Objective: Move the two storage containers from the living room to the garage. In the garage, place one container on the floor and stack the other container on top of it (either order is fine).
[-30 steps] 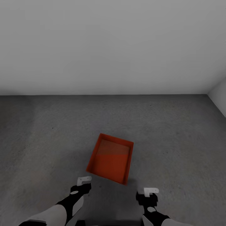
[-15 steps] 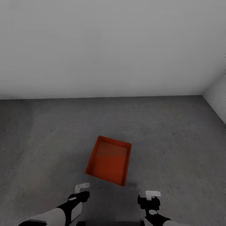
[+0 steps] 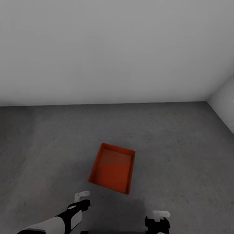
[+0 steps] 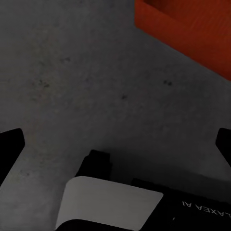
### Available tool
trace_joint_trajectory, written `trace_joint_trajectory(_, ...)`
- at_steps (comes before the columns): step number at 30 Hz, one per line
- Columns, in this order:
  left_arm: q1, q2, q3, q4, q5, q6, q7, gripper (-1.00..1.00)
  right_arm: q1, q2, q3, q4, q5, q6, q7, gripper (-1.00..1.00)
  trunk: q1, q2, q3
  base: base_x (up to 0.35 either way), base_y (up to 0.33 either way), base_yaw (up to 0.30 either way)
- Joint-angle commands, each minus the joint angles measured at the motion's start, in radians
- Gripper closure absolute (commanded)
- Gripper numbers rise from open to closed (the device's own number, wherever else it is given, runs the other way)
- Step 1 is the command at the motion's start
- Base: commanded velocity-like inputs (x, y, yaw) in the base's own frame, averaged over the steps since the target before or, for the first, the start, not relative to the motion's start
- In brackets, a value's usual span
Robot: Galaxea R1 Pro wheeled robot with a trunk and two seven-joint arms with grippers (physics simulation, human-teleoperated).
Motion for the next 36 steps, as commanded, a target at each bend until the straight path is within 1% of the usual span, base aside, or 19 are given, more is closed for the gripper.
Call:
trace_joint_trajectory(1, 0.0, 0.001, -0.006, 0.001, 0.008, -0.003, 0.003, -1.0, 0.0, 0.001, 0.008, 0.005, -0.008, -0.003, -0.002, -1.0, 0.0, 0.0, 0.001, 0.0, 0.0, 0.0)
trace_joint_trajectory(6, 0.0, 0.008, -0.006, 0.001, 0.009, -0.004, 0.003, -1.0, 0.0, 0.0, 0.008, 0.009, -0.008, 0.0, 0.002, -1.0, 0.0, 0.0, 0.009, 0.0, 0.0, 0.0)
trace_joint_trajectory(19, 0.0, 0.012, -0.006, 0.001, 0.009, -0.004, 0.005, -1.0, 0.0, -0.004, 0.006, 0.01, -0.008, 0.003, 0.024, -1.0, 0.0, 0.0, 0.029, 0.0, 0.0, 0.0)
trace_joint_trajectory(22, 0.001, 0.017, -0.006, 0.001, 0.009, -0.004, 0.002, -1.0, 0.0, -0.006, 0.005, 0.011, -0.008, 0.004, 0.058, -1.0, 0.0, 0.0, 0.034, 0.0, 0.0, 0.0)
trace_joint_trajectory(26, 0.007, 0.037, -0.006, 0.002, 0.008, 0.0, 0.0, -1.0, 0.0, -0.01, 0.004, 0.013, -0.01, 0.014, 0.122, -1.0, 0.0, 0.0, 0.04, 0.0, 0.0, 0.0)
trace_joint_trajectory(28, 0.012, 0.047, -0.006, 0.002, 0.008, 0.003, -0.001, -1.0, 0.001, -0.026, 0.003, 0.014, -0.011, 0.04, 0.154, -1.0, 0.0, 0.0, 0.043, 0.0, 0.0, 0.0)
trace_joint_trajectory(31, 0.043, 0.06, -0.006, 0.002, 0.008, 0.004, -0.002, -1.0, 0.003, -0.049, 0.002, 0.015, -0.011, 0.076, 0.19, -1.0, 0.0, 0.0, 0.048, 0.0, 0.0, 0.0)
trace_joint_trajectory(34, 0.07, 0.063, -0.006, 0.002, 0.008, 0.003, -0.003, -1.0, 0.022, -0.058, 0.002, 0.015, -0.011, 0.093, 0.223, -1.0, 0.0, 0.0, 0.052, 0.0, 0.0, 0.0)
trace_joint_trajectory(36, 0.084, 0.064, -0.006, 0.002, 0.008, 0.002, -0.003, -1.0, 0.048, -0.061, 0.002, 0.015, -0.011, 0.098, 0.238, -1.0, 0.0, 0.0, 0.056, 0.0, 0.0, 0.0)
